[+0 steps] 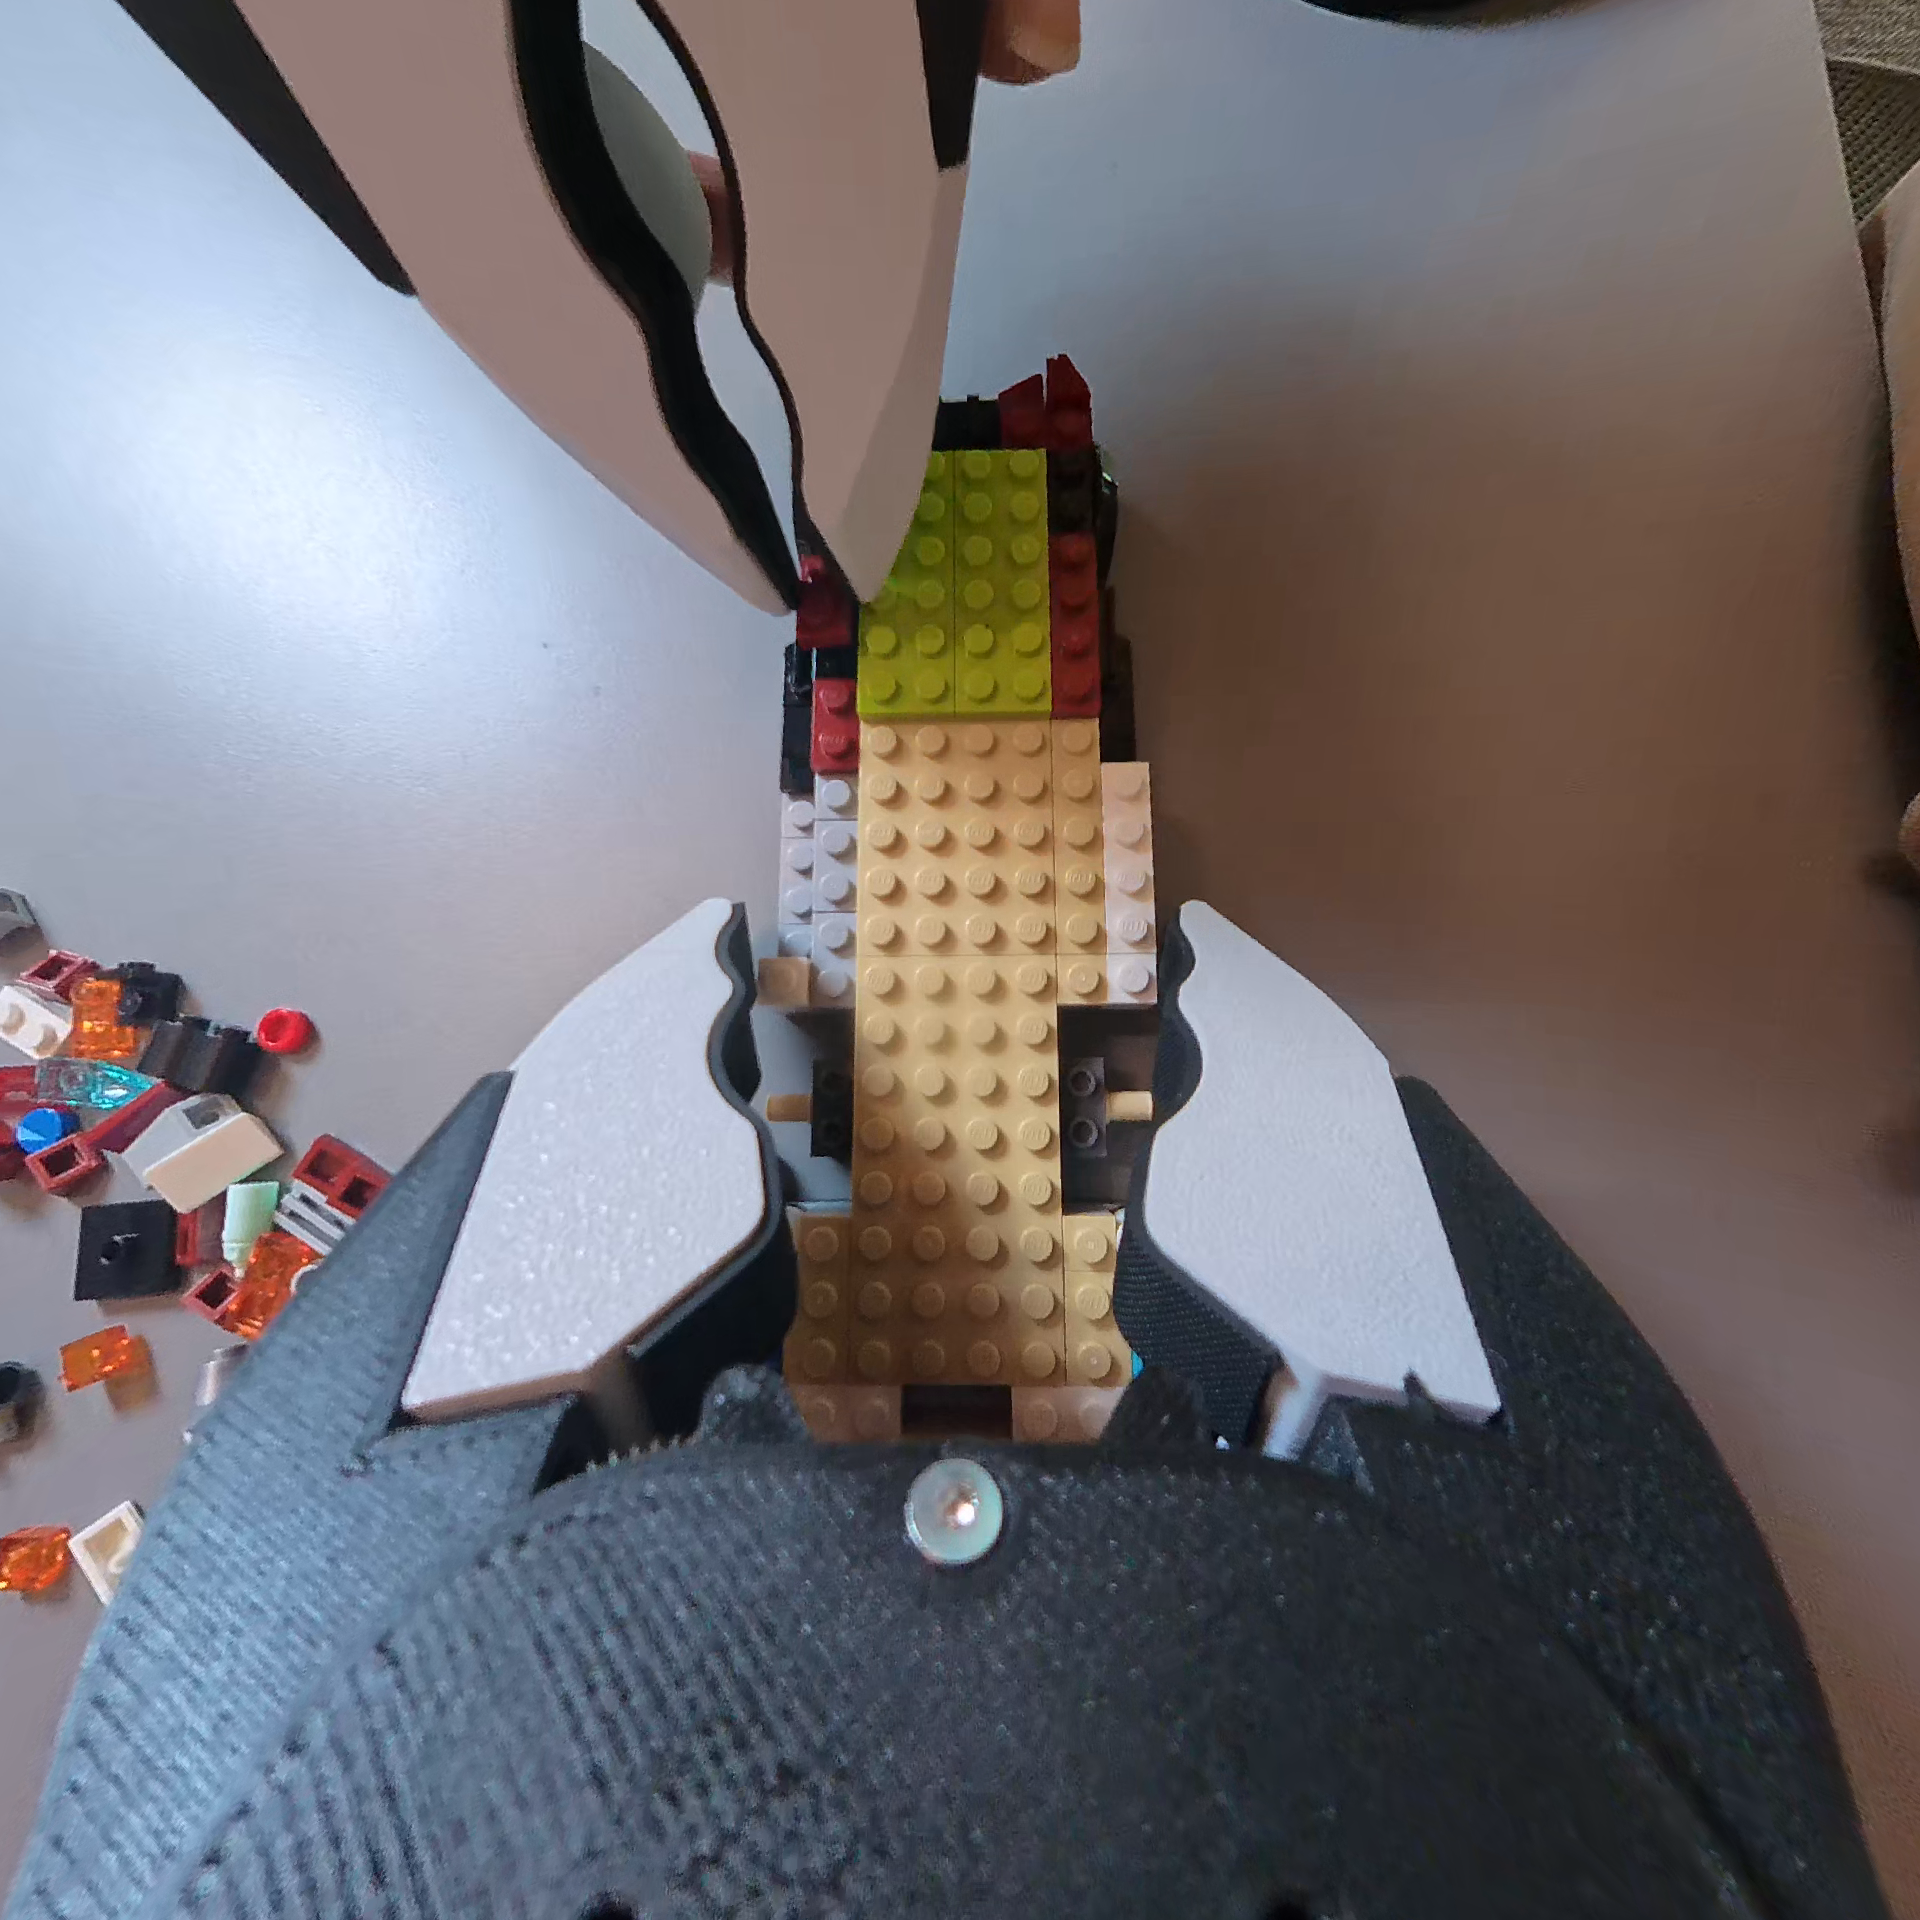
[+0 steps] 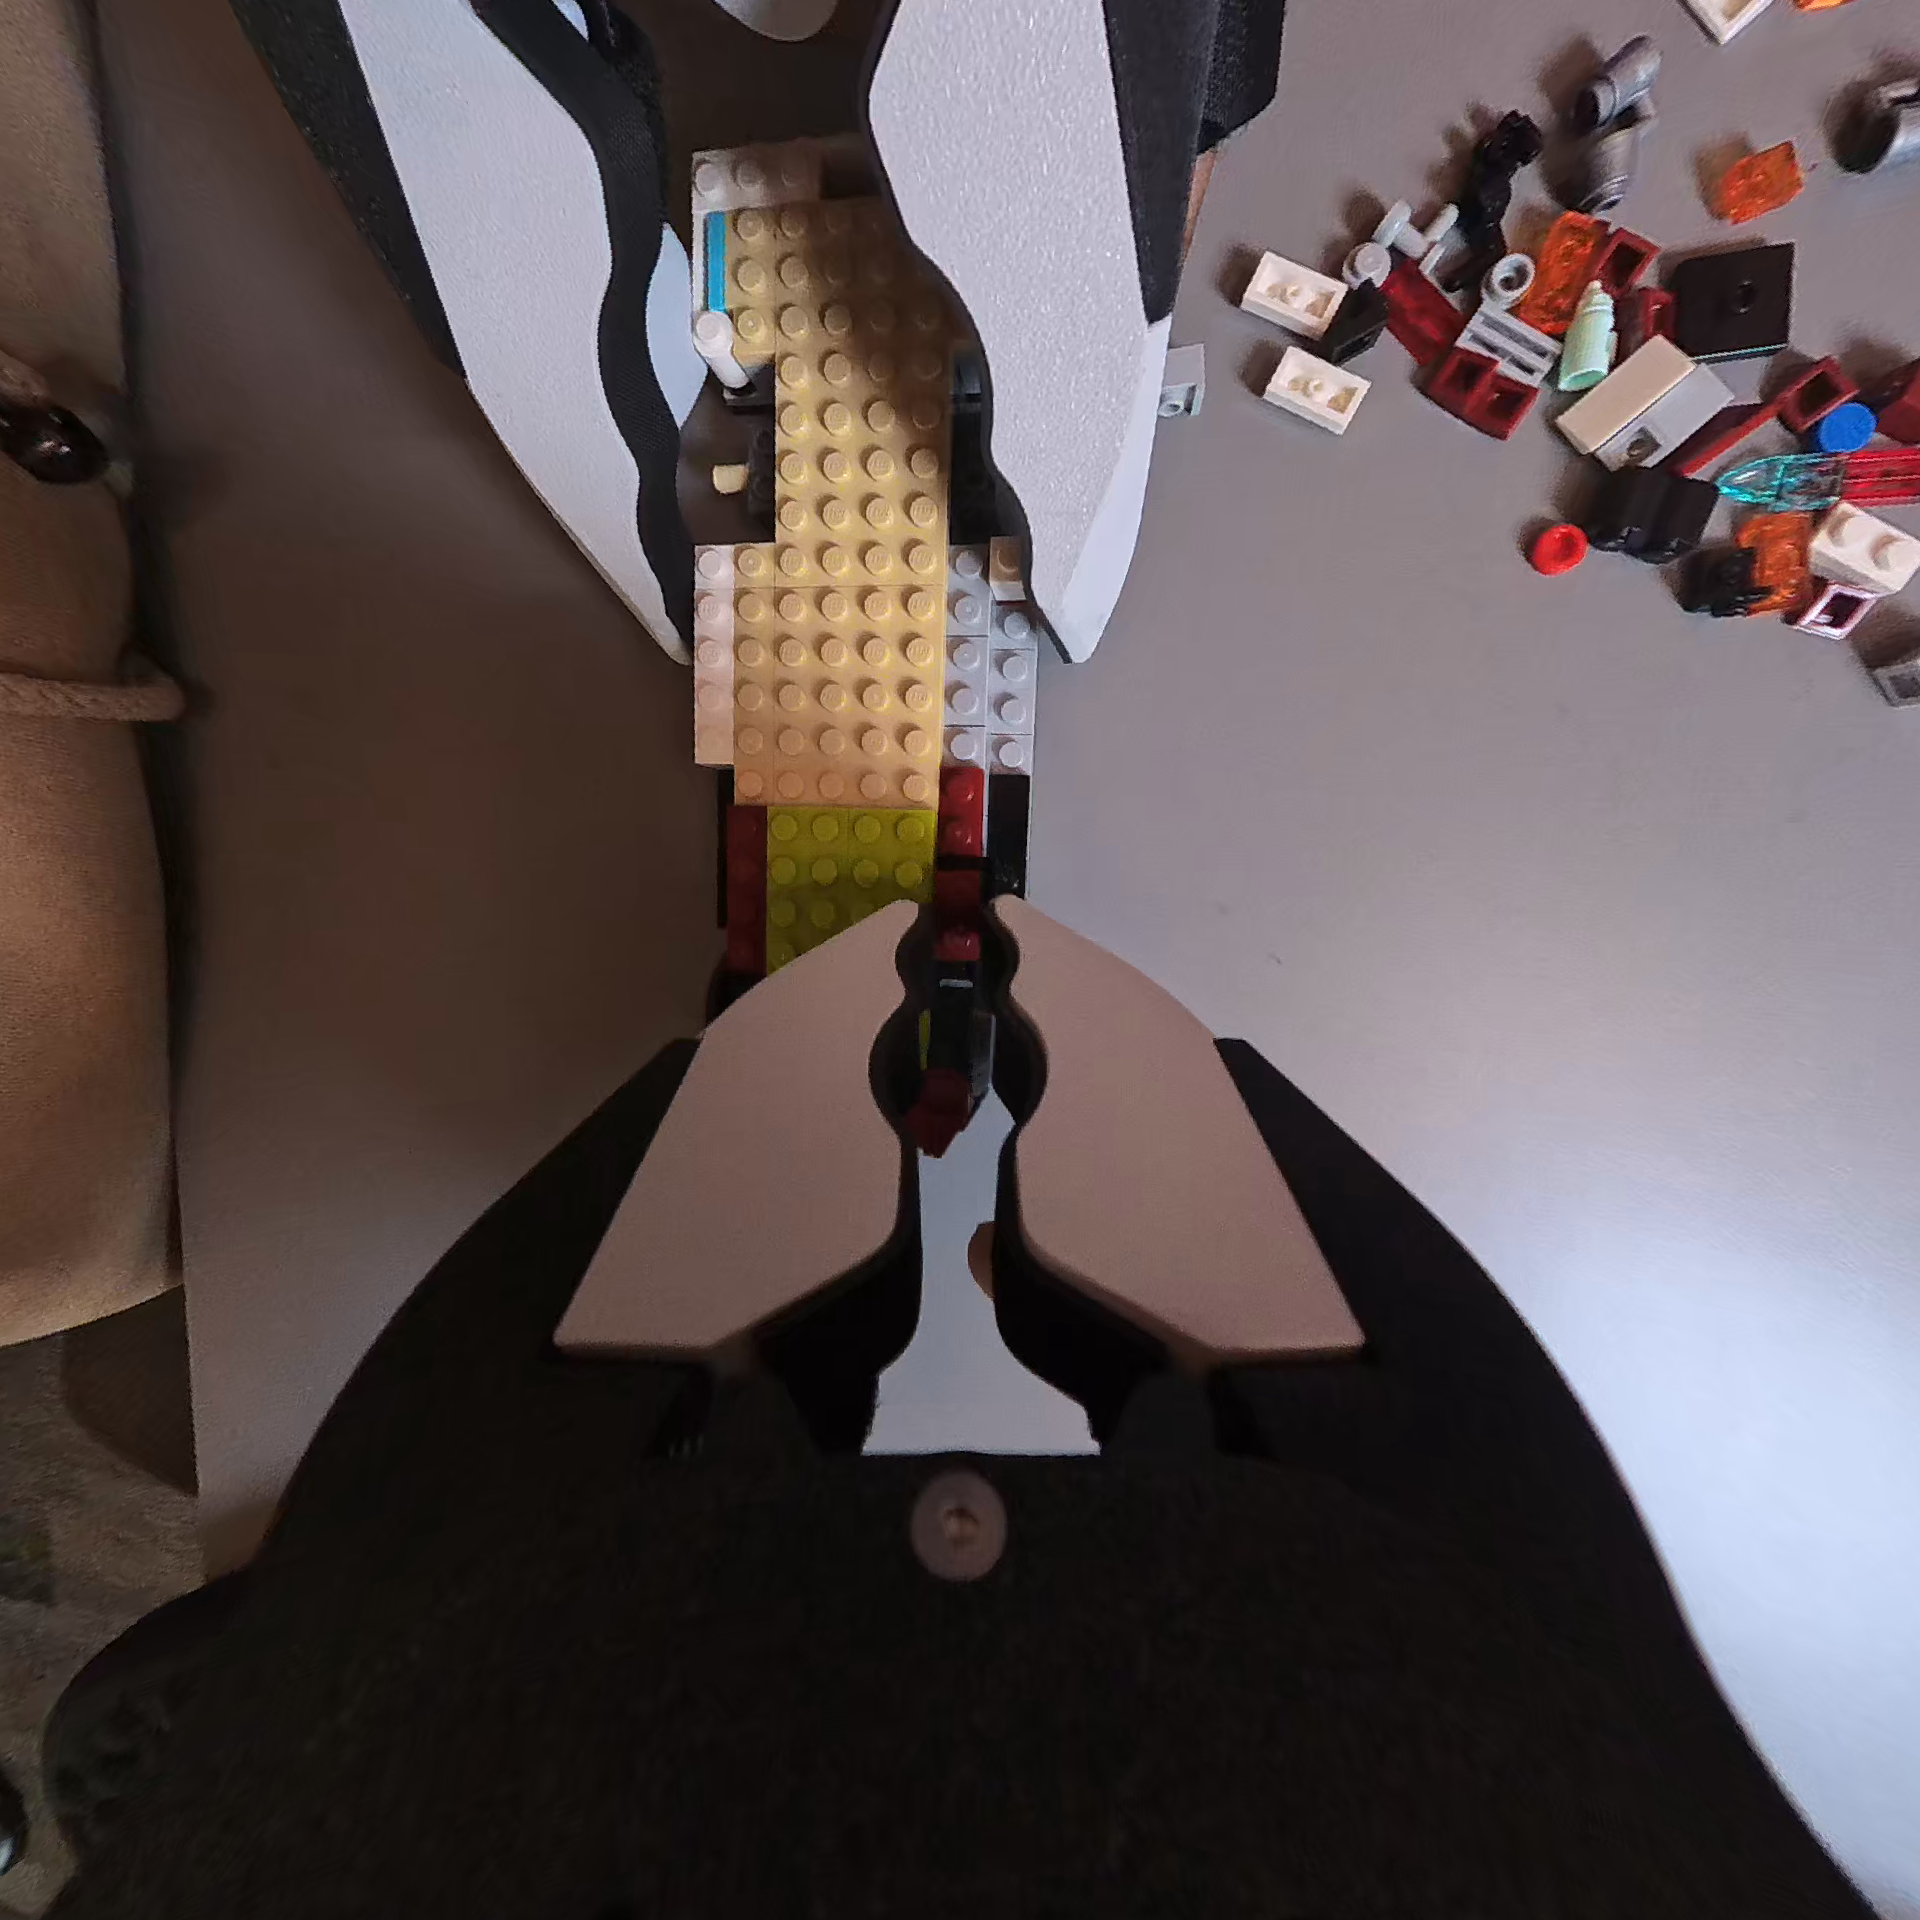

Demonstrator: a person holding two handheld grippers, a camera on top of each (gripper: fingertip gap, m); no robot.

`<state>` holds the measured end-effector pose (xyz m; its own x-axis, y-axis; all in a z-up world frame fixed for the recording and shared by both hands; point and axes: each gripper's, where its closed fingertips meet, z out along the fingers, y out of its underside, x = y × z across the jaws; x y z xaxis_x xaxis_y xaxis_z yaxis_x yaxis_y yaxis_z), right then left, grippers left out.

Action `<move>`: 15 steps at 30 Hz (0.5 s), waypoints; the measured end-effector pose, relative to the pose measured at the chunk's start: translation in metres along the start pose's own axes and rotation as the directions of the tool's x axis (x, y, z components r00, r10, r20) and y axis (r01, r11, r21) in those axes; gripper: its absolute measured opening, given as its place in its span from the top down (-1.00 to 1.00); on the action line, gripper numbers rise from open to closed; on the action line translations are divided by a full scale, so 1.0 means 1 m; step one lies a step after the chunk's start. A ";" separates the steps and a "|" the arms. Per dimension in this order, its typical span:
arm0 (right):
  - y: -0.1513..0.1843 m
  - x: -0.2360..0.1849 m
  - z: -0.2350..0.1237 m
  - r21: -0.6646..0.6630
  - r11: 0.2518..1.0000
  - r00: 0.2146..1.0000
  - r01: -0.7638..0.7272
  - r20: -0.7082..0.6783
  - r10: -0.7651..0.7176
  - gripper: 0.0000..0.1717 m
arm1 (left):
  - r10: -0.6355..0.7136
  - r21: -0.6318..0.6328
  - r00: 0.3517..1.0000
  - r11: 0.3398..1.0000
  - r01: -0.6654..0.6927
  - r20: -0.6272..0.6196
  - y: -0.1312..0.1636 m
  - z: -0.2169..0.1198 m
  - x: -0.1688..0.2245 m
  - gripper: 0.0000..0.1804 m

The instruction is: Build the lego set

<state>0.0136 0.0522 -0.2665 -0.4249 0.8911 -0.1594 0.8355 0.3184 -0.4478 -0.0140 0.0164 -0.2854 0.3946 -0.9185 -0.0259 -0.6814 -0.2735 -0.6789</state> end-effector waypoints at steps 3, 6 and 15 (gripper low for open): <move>-0.001 -0.001 0.001 0.013 1.000 1.000 -0.015 0.022 0.014 0.87 | -0.001 0.002 1.000 1.000 0.001 -0.003 0.000 0.000 0.000 0.17; -0.001 -0.001 0.001 0.025 0.999 0.998 -0.037 0.043 0.035 0.84 | -0.002 0.003 1.000 1.000 0.002 -0.004 0.000 0.000 0.000 0.17; 0.000 -0.009 0.000 0.034 0.998 0.994 -0.045 0.103 0.041 0.70 | -0.003 0.003 1.000 1.000 0.003 -0.004 0.001 0.000 0.000 0.17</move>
<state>0.0181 0.0442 -0.2649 -0.4236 0.8655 -0.2674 0.8414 0.2666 -0.4700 -0.0145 0.0161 -0.2856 0.3936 -0.9190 -0.0209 -0.6785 -0.2751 -0.6811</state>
